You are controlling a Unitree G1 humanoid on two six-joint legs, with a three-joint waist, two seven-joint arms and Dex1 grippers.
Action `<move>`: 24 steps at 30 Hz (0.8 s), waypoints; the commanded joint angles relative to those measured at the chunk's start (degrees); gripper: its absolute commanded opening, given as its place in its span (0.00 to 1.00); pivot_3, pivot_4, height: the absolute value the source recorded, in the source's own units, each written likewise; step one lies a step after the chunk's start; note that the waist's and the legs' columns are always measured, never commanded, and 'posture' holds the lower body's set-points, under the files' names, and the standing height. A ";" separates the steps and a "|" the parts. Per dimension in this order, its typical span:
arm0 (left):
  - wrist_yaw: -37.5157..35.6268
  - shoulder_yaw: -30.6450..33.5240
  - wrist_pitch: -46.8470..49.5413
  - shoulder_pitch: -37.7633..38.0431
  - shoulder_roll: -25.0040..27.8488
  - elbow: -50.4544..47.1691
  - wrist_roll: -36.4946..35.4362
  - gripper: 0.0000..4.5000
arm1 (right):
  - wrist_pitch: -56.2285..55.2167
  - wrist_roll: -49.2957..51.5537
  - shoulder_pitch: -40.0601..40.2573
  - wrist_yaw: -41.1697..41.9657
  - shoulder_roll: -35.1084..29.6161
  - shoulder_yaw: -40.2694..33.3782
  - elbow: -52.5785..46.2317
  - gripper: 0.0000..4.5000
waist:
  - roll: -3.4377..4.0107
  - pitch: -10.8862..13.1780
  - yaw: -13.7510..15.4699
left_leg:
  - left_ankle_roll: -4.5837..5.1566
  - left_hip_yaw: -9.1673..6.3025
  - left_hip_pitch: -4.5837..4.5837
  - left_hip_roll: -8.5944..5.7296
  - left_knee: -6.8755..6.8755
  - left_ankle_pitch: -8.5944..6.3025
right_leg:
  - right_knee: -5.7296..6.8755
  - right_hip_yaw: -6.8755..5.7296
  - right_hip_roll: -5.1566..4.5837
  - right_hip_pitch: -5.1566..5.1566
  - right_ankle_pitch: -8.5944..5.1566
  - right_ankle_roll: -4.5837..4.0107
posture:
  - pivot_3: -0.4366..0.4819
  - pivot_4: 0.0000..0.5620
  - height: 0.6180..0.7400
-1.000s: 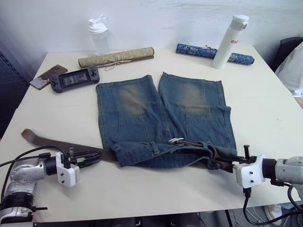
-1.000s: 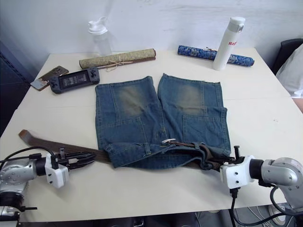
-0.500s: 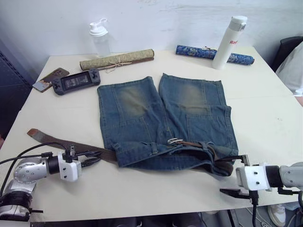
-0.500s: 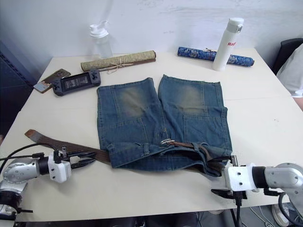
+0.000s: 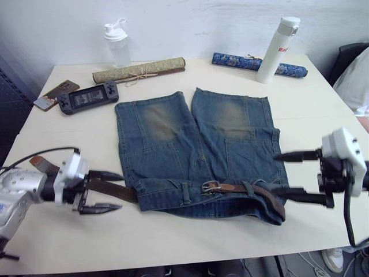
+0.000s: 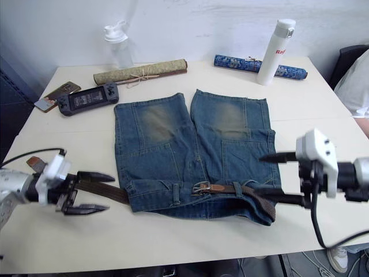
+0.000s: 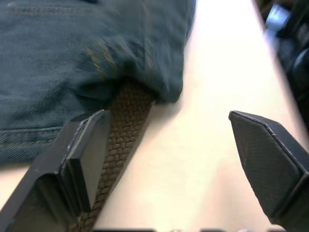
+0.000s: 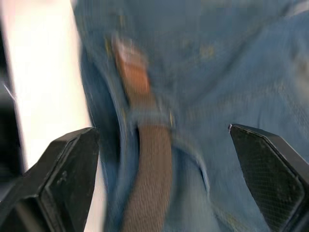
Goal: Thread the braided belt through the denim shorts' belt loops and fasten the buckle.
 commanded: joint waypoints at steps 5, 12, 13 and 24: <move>12.31 -3.59 7.06 -27.50 -15.27 18.33 12.65 0.95 | 8.20 -15.71 -29.74 -22.80 13.86 22.42 12.98 1.00 | -0.22 -0.13 0.14 | -0.12 0.12 -0.42 -0.10 0.11 0.21 | 0.23 -0.07 0.17 -0.46 0.02 0.02 | 0.48 0.27 0.82; 11.85 -12.62 -3.38 -39.13 -24.46 39.87 31.95 0.95 | 8.14 -27.58 -39.53 -20.84 21.68 34.67 34.36 1.00 | -0.43 -0.08 0.36 | 0.13 0.40 -1.68 -0.38 0.47 0.40 | 0.98 -0.58 0.35 -1.77 0.10 0.19 | 0.48 0.27 0.82; 11.81 -12.99 -4.38 -39.94 -25.30 42.05 33.40 0.95 | 8.08 -28.48 -40.10 -20.10 22.06 35.24 36.19 1.00 | -0.44 -0.07 0.36 | 0.18 0.44 -1.70 -0.36 0.52 0.43 | 0.97 -0.56 0.36 -1.76 0.11 0.22 | 0.48 0.27 0.82; 6.91 -14.59 -12.96 -42.45 -28.68 50.76 42.24 0.48 | 8.52 -34.36 -40.11 -13.39 24.09 38.93 42.46 0.49 | -0.44 -0.17 0.43 | 0.30 0.29 -1.59 -0.29 1.04 0.42 | 1.30 -0.55 0.25 -1.53 0.12 0.23 | 0.48 0.27 0.82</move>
